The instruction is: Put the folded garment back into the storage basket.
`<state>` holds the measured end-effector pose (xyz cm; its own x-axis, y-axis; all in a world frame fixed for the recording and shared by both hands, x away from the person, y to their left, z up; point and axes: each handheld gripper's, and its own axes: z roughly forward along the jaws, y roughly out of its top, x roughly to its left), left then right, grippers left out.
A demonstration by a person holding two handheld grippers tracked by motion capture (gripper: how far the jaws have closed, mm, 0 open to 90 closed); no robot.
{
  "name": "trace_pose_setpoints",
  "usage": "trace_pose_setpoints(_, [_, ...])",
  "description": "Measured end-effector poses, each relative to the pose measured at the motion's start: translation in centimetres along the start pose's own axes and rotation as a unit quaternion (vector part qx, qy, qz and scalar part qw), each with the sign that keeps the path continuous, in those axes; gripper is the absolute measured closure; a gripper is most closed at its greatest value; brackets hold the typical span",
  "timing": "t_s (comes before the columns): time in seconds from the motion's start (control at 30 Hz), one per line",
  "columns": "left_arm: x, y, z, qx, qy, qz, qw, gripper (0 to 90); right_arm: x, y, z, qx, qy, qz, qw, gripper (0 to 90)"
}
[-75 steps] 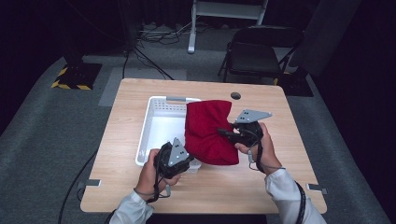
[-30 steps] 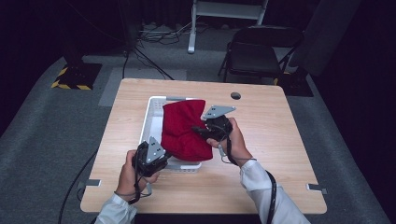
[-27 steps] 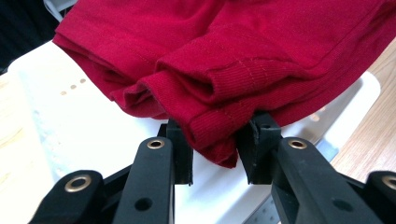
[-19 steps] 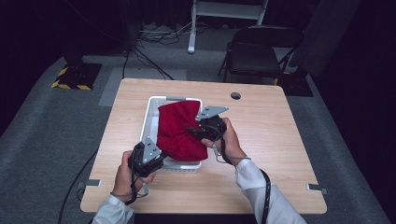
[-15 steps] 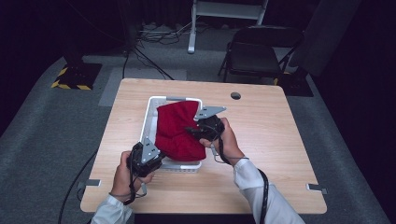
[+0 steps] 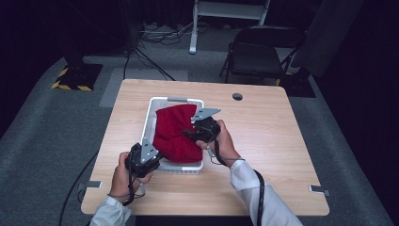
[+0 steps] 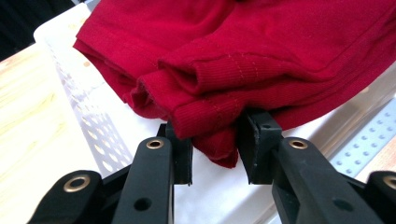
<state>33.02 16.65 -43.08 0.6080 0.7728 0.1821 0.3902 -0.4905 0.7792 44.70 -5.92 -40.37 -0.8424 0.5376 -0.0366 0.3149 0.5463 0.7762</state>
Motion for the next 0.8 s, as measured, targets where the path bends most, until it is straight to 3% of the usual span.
trace_pose_setpoints(0.43, [0.4,-0.6,0.5,0.015,0.013,0.002,0.9998,67.8,0.4,0.2,1.6,0.02,-0.004,-0.001,0.9998,66.8])
trace_pose_setpoints(0.57, [0.3,-0.8,0.8,0.023,0.021,0.013,0.9994,67.8,0.5,-0.1,2.0,0.023,-0.003,0.002,0.9997,66.6])
trace_pose_setpoints(0.8, [0.2,-0.9,0.9,0.026,0.017,0.012,0.9995,67.8,0.3,-0.3,2.1,0.024,-0.001,0.005,0.9997,66.2])
